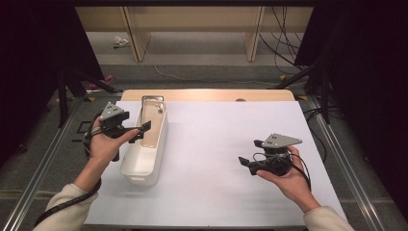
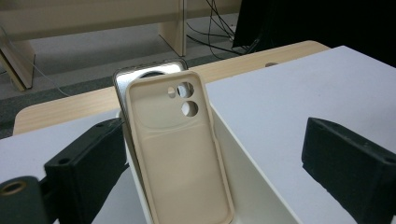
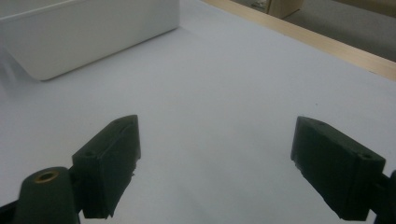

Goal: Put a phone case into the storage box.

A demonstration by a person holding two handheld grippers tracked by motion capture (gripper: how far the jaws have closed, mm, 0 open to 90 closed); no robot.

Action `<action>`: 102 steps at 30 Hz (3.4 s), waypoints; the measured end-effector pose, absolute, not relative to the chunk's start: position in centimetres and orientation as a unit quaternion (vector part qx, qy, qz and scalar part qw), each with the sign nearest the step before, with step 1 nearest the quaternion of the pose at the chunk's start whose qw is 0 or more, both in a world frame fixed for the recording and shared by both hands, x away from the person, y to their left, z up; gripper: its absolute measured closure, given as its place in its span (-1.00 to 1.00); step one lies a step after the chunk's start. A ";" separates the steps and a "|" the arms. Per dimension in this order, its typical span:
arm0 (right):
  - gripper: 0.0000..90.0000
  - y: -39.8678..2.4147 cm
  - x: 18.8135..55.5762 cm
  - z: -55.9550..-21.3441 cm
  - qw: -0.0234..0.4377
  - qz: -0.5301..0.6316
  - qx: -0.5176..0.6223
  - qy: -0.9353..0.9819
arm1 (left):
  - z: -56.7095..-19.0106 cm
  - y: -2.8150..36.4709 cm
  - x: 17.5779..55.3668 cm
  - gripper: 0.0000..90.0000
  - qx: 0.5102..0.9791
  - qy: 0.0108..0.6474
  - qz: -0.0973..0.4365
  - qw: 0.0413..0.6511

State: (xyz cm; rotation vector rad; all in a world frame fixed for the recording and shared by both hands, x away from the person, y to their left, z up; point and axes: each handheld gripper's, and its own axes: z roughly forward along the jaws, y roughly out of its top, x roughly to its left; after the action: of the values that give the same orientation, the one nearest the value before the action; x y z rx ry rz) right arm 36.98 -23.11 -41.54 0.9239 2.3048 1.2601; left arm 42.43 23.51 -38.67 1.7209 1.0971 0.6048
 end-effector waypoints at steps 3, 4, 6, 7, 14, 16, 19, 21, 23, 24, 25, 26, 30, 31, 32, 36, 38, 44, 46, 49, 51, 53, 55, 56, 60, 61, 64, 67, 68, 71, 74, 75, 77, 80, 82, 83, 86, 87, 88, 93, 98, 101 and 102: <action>-0.63 -23.1 37.0 -41.5 0.178 0.446 0.326 0.815 | -38.9 23.5 41.9 -0.88 0.710 0.447 0.243 0.487; -0.63 -23.1 37.0 -41.5 0.178 0.445 0.326 0.815 | -38.9 23.5 41.8 -0.88 0.709 0.447 0.243 0.488; -0.63 -23.1 37.0 -41.5 0.178 0.445 0.326 0.815 | -39.0 23.5 41.4 -0.88 0.709 0.445 0.243 0.490; -0.63 -23.1 37.0 -41.5 0.179 0.445 0.326 0.815 | -39.0 23.5 41.3 -0.88 0.708 0.445 0.244 0.492; -0.63 -23.3 37.0 -41.5 0.179 0.445 0.327 0.814 | -39.3 23.4 40.3 -0.90 0.712 0.436 0.241 0.495; -0.63 -23.3 37.1 -41.5 0.180 0.445 0.328 0.814 | -39.4 23.3 40.1 -0.90 0.712 0.433 0.241 0.498; -0.64 -23.3 37.0 -41.5 0.179 0.445 0.327 0.814 | -39.5 23.2 39.7 -0.90 0.715 0.427 0.240 0.499; -0.64 -23.3 37.0 -41.5 0.179 0.445 0.328 0.814 | -39.6 23.1 39.4 -0.90 0.715 0.424 0.240 0.501; -0.64 -23.4 37.0 -41.4 0.179 0.445 0.327 0.814 | -39.7 23.0 39.1 -0.90 0.717 0.419 0.240 0.503; -0.64 -23.4 37.1 -41.4 0.179 0.445 0.328 0.814 | -39.7 23.0 38.9 -0.90 0.717 0.417 0.239 0.505; -0.64 -23.4 37.1 -41.4 0.179 0.445 0.328 0.814 | -39.8 22.9 38.8 -0.90 0.718 0.415 0.238 0.506; -0.64 -23.4 37.1 -41.4 0.179 0.445 0.328 0.814 | -39.9 22.8 38.6 -0.90 0.718 0.413 0.238 0.506; -0.64 -23.4 37.0 -41.4 0.178 0.444 0.327 0.815 | -40.1 22.5 37.9 -0.90 0.723 0.406 0.235 0.508; -0.64 -23.4 37.0 -41.4 0.178 0.444 0.327 0.815 | -40.2 22.4 37.8 -0.90 0.723 0.404 0.235 0.508; -0.64 -23.4 37.0 -41.4 0.178 0.444 0.328 0.815 | -40.2 22.3 37.7 -0.90 0.725 0.401 0.235 0.508; -0.64 -23.4 37.0 -41.4 0.178 0.443 0.327 0.815 | -40.2 22.1 37.3 -0.90 0.726 0.395 0.235 0.512; -0.64 -23.4 37.0 -41.4 0.178 0.443 0.328 0.815 | -40.2 22.1 37.0 -0.90 0.727 0.390 0.235 0.514; -0.64 -23.6 37.0 -41.4 0.178 0.444 0.331 0.813 | -40.3 22.0 36.3 -0.90 0.726 0.382 0.237 0.520; -0.64 -23.8 36.9 -41.4 0.178 0.445 0.332 0.813 | -40.5 22.1 36.0 -0.90 0.727 0.379 0.236 0.521; -0.64 -24.0 36.9 -41.4 0.179 0.444 0.333 0.813 | -40.7 22.0 35.6 -0.90 0.730 0.374 0.235 0.521; -0.64 -24.2 36.9 -41.4 0.179 0.444 0.334 0.812 | -40.7 22.0 35.4 -0.90 0.731 0.373 0.235 0.521; -0.64 -24.3 36.8 -41.4 0.181 0.444 0.334 0.812 | -40.7 22.1 35.2 -0.90 0.733 0.367 0.238 0.521; -0.64 -24.4 36.8 -41.4 0.180 0.444 0.337 0.811 | -40.8 22.1 35.0 -0.90 0.734 0.364 0.240 0.521; -0.64 -24.4 36.8 -41.4 0.180 0.444 0.336 0.811 | -40.8 22.1 34.9 -0.90 0.736 0.361 0.241 0.520; -0.64 -24.6 36.7 -41.4 0.180 0.444 0.339 0.810 | -41.1 22.0 34.5 -0.91 0.741 0.354 0.240 0.518; -0.64 -24.7 36.7 -41.4 0.180 0.443 0.339 0.810 | -41.1 22.0 34.5 -0.91 0.742 0.353 0.240 0.517; -0.64 -24.8 36.6 -41.3 0.179 0.442 0.340 0.810 | -41.2 22.0 34.3 -0.91 0.743 0.350 0.241 0.516; -0.64 -25.0 36.5 -41.3 0.179 0.442 0.343 0.810 | -41.4 22.1 34.2 -0.91 0.744 0.350 0.240 0.516; -0.64 -25.0 36.5 -41.3 0.179 0.442 0.343 0.809 | -41.4 22.1 34.1 -0.91 0.744 0.350 0.240 0.515; -0.64 -25.3 36.4 -41.3 0.179 0.444 0.345 0.807 | -41.6 22.3 34.1 -0.91 0.744 0.350 0.238 0.518; -0.64 -25.5 36.4 -41.3 0.179 0.444 0.348 0.806 | -41.8 22.4 34.0 -0.91 0.744 0.352 0.236 0.517; -0.64 -25.6 36.3 -41.3 0.179 0.444 0.348 0.806 | -41.8 22.5 34.0 -0.91 0.744 0.352 0.237 0.516; -0.64 -25.7 36.3 -41.3 0.180 0.444 0.349 0.805 | -41.9 22.6 33.9 -0.91 0.744 0.354 0.237 0.515; -0.64 -25.9 36.2 -41.3 0.178 0.443 0.352 0.805 | -42.0 22.7 33.8 -0.91 0.743 0.354 0.236 0.516; -0.64 -26.0 36.2 -41.4 0.178 0.443 0.352 0.805 | -42.1 22.8 33.8 -0.91 0.742 0.356 0.233 0.518; -0.64 -26.0 36.2 -41.4 0.177 0.442 0.353 0.805 | -42.2 22.8 33.8 -0.91 0.741 0.357 0.232 0.519; -0.64 -26.1 36.1 -41.4 0.177 0.442 0.353 0.806 | -42.3 22.8 33.7 -0.91 0.742 0.359 0.232 0.516; -0.64 -26.1 36.1 -41.4 0.177 0.440 0.353 0.806 | -42.3 22.8 33.7 -0.91 0.742 0.358 0.233 0.516; -0.64 -26.1 36.1 -41.4 0.177 0.440 0.353 0.806 | -42.3 22.8 33.7 -0.91 0.743 0.357 0.234 0.516; -0.64 -26.1 36.1 -41.5 0.176 0.441 0.353 0.806 | -42.4 22.6 33.5 -0.91 0.744 0.354 0.237 0.514; -0.64 -26.1 36.1 -41.5 0.175 0.440 0.351 0.808 | -42.7 22.5 33.5 -0.91 0.745 0.355 0.241 0.510; -0.64 -26.1 36.1 -41.5 0.174 0.441 0.354 0.807 | -42.8 22.4 33.5 -0.91 0.747 0.353 0.240 0.510; -0.64 -26.1 36.1 -41.5 0.174 0.441 0.353 0.806 | -42.8 22.4 33.5 -0.91 0.748 0.352 0.240 0.509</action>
State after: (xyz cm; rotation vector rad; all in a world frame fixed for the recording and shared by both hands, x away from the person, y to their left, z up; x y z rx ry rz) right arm 36.12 -26.09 -41.52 1.0020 2.2861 1.2498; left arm 33.51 22.39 -42.83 1.8019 0.8478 0.5776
